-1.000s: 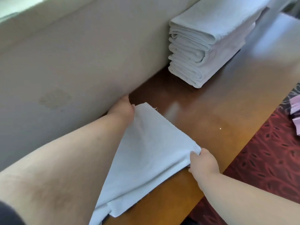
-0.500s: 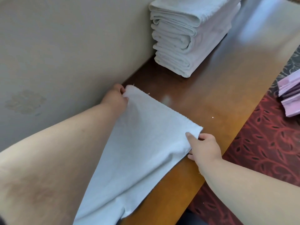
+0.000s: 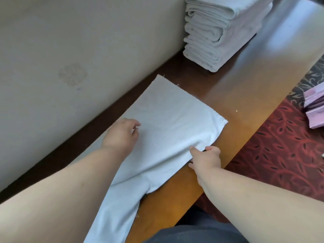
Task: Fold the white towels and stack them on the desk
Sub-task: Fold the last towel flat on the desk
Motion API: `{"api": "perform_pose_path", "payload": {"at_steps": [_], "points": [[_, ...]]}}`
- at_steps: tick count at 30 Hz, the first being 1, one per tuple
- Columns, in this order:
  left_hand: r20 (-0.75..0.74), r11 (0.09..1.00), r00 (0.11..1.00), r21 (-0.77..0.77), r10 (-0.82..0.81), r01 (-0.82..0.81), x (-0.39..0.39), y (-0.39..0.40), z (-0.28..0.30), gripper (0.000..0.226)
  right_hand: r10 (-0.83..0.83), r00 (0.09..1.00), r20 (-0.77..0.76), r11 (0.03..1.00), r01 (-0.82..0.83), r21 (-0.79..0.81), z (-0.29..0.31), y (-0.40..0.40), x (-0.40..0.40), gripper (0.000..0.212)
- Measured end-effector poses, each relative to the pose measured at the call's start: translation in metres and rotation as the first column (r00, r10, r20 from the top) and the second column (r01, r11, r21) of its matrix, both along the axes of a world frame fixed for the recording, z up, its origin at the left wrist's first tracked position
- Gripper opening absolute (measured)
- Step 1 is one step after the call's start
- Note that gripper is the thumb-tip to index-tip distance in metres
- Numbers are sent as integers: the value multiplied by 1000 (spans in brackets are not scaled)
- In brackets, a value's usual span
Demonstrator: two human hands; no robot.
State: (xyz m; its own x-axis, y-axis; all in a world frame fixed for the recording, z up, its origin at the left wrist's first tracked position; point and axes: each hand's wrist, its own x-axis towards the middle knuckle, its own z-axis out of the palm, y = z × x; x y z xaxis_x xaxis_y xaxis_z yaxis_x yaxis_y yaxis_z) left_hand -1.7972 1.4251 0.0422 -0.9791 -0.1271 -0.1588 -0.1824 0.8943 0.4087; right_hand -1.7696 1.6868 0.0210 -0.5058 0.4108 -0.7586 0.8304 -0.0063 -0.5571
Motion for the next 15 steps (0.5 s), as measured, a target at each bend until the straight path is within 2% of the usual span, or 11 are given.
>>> {"api": "perform_pose_path", "payload": {"at_steps": [6,9,12,15], "points": [[233,980,962,-173,140,-101,121,-69,-11,33,-70,997,22,975,73,-210,-2,-61,69,45],[328,974,935,-217,133,-63,161,-97,-12,41,-22,1000,-2,952,20,-307,0,-95,101,30],[334,993,942,-121,31,11,196,-116,-11,45,49,999,16,923,-39,-383,2,-132,138,28],[252,987,963,-149,98,-62,218,-138,-9,44,151,988,35,925,-129,-356,0,-163,174,34]]}}
